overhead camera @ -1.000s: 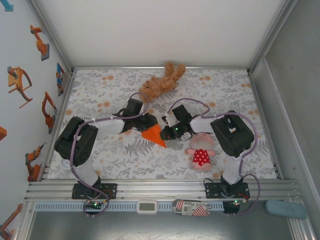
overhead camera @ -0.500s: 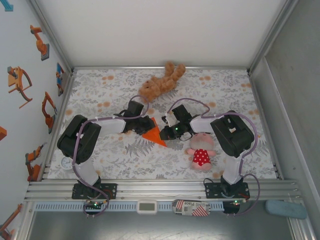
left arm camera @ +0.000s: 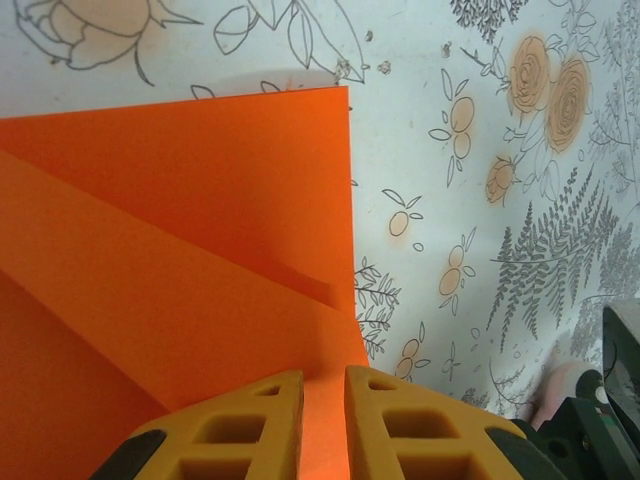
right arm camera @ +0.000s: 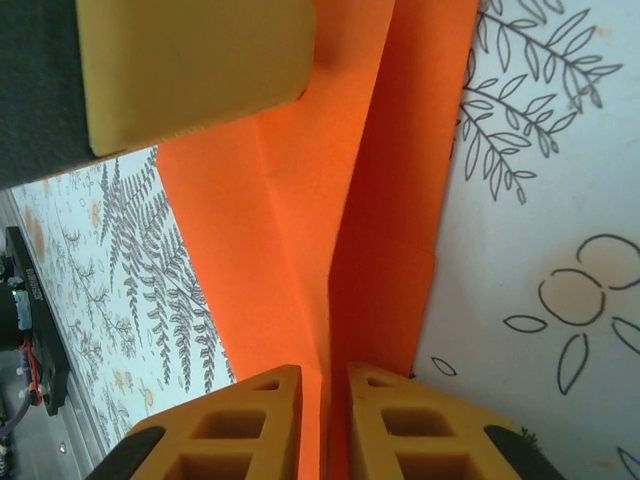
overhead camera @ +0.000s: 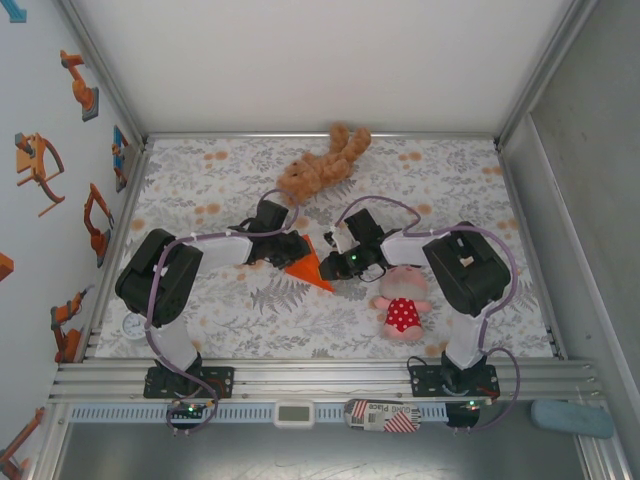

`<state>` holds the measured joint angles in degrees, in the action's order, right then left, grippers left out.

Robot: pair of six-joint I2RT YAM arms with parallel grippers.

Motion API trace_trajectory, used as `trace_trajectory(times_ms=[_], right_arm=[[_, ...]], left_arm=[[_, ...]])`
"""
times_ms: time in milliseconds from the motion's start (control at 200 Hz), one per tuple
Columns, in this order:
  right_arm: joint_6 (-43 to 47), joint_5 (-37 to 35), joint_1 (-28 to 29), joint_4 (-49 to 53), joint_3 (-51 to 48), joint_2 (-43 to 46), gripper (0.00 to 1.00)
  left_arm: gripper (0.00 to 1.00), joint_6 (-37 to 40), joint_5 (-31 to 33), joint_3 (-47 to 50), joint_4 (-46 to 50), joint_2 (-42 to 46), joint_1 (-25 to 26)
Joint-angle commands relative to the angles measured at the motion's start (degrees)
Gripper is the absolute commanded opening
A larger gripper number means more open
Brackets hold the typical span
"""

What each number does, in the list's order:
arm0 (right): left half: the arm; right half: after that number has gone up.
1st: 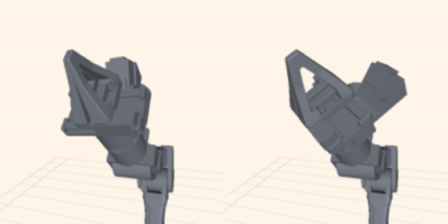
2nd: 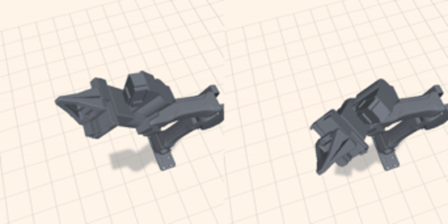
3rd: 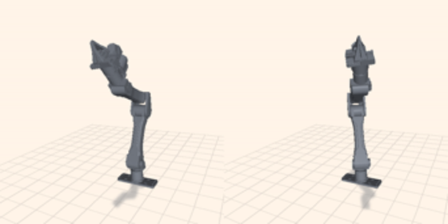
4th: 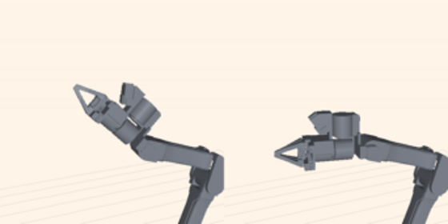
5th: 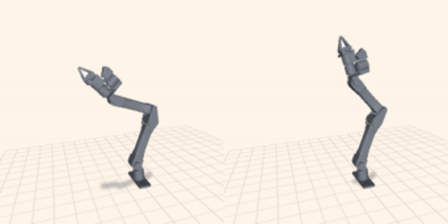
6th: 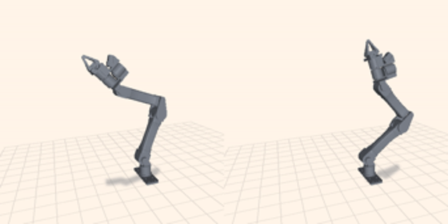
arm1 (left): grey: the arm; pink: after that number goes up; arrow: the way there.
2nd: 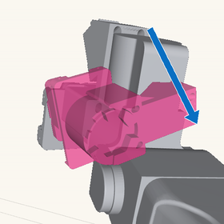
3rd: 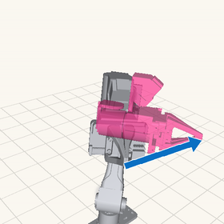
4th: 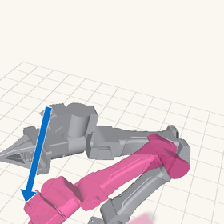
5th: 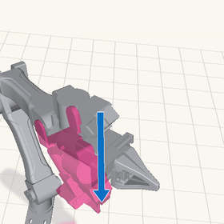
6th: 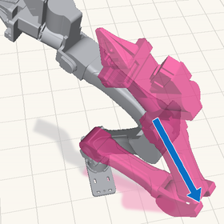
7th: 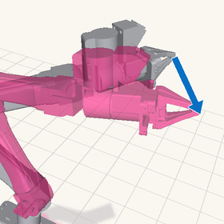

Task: Fold a paper plane with a square sheet of paper (pick it up from the middle)
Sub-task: Fourth fold the wing at the center of the table.

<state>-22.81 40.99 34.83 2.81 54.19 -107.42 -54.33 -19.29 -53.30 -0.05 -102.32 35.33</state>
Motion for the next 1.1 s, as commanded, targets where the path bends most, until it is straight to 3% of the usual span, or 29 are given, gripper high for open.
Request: trace_trajectory(times_ms=[0,376,636,1092], right_arm=[[-1.39,0.03,-0.53,0.86,-0.57,3.78,0.20],[-2.45,0.03,-0.82,2.35,-3.10,5.86,0.28],[-0.76,0.14,-0.93,4.40,-3.97,5.89,0.20],[0.34,0.48,-0.91,5.10,-3.61,3.61,0.14]], left_arm=[[0.20,1.83,-0.68,-1.37,1.20,-0.54,0.22],[0.21,2.55,-1.67,-1.24,0.54,-0.25,0.22],[0.21,3.16,-1.91,-1.43,0.55,-0.31,0.21],[0.22,3.32,-1.83,-1.86,1.08,-0.76,0.23]])
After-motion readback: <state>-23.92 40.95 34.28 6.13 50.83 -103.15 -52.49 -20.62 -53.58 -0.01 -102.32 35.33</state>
